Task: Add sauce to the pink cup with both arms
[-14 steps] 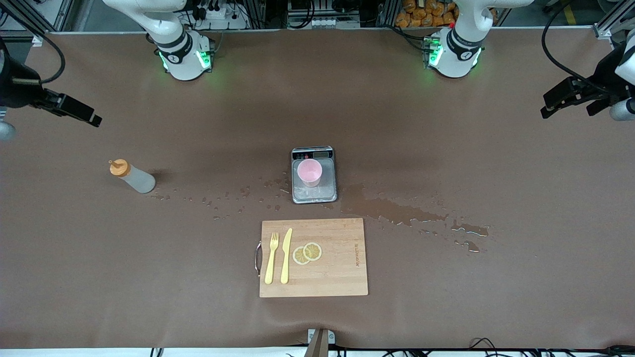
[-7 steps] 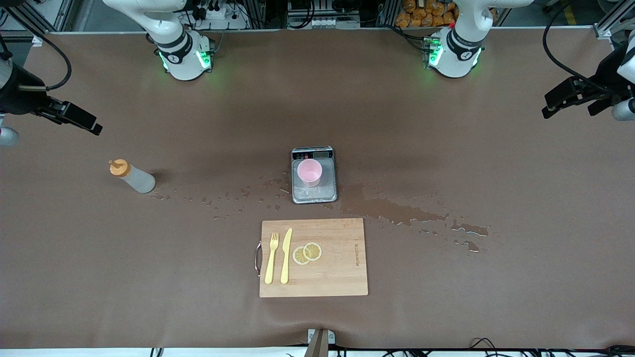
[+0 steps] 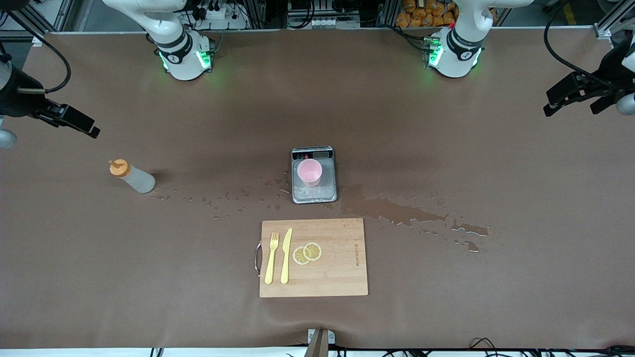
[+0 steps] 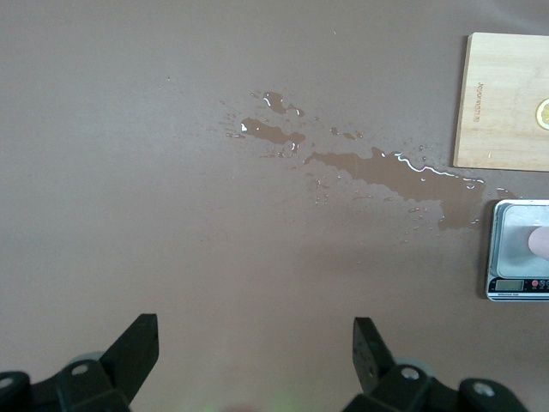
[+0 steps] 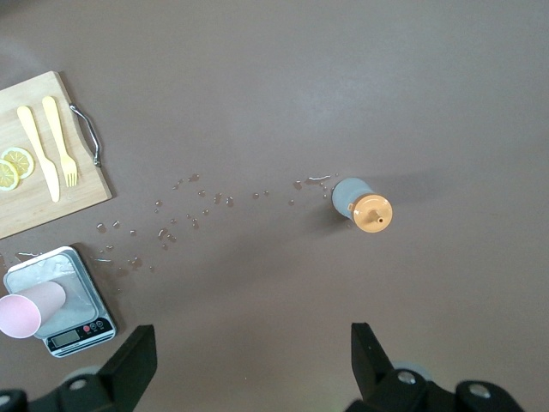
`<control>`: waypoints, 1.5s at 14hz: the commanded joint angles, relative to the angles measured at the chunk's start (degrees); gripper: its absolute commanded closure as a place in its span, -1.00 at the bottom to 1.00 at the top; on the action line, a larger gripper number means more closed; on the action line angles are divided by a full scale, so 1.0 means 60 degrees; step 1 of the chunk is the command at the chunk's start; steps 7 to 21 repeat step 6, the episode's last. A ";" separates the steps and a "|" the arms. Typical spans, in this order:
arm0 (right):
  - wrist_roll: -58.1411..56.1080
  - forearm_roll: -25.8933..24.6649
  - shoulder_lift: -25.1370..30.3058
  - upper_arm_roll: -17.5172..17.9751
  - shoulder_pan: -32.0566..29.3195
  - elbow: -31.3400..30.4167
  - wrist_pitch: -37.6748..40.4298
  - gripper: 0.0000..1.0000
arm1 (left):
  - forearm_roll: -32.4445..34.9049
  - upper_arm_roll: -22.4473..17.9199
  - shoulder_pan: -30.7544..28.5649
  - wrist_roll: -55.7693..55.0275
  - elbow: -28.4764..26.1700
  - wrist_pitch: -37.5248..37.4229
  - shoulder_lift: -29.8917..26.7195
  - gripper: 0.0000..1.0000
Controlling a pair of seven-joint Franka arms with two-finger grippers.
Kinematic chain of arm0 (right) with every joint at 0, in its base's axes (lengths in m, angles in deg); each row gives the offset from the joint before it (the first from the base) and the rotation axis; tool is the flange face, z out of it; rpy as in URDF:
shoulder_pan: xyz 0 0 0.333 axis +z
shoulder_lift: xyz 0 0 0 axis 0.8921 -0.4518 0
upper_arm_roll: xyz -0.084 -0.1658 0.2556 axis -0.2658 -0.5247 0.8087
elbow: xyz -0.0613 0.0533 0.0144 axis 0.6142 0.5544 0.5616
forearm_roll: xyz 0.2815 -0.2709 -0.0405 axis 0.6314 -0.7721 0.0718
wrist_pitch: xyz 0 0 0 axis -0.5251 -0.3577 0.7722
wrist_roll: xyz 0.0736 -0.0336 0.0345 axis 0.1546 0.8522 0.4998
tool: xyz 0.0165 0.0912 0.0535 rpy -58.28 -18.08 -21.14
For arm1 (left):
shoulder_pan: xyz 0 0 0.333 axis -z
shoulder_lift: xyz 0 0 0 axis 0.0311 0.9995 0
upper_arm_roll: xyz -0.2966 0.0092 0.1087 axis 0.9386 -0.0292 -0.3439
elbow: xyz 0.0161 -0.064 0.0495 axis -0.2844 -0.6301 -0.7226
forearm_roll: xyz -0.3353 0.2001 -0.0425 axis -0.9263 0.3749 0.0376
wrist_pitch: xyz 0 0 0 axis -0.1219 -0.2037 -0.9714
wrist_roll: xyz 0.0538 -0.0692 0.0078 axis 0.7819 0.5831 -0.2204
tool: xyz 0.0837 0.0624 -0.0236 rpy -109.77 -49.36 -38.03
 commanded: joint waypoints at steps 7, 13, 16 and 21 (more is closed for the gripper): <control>-0.0319 -0.0288 0.0053 -0.0042 -0.0040 -0.0063 -0.0125 -1.00 | -0.0116 0.0027 -0.0075 -0.0007 0.0100 -0.0035 -0.0019 -1.00; -0.0319 -0.0288 0.0053 -0.0042 -0.0040 -0.0063 -0.0125 -1.00 | -0.0116 0.0027 -0.0075 -0.0007 0.0100 -0.0035 -0.0019 -1.00; -0.0319 -0.0288 0.0053 -0.0042 -0.0040 -0.0063 -0.0125 -1.00 | -0.0116 0.0027 -0.0075 -0.0007 0.0100 -0.0035 -0.0019 -1.00; -0.0319 -0.0288 0.0053 -0.0042 -0.0040 -0.0063 -0.0125 -1.00 | -0.0116 0.0027 -0.0075 -0.0007 0.0100 -0.0035 -0.0019 -1.00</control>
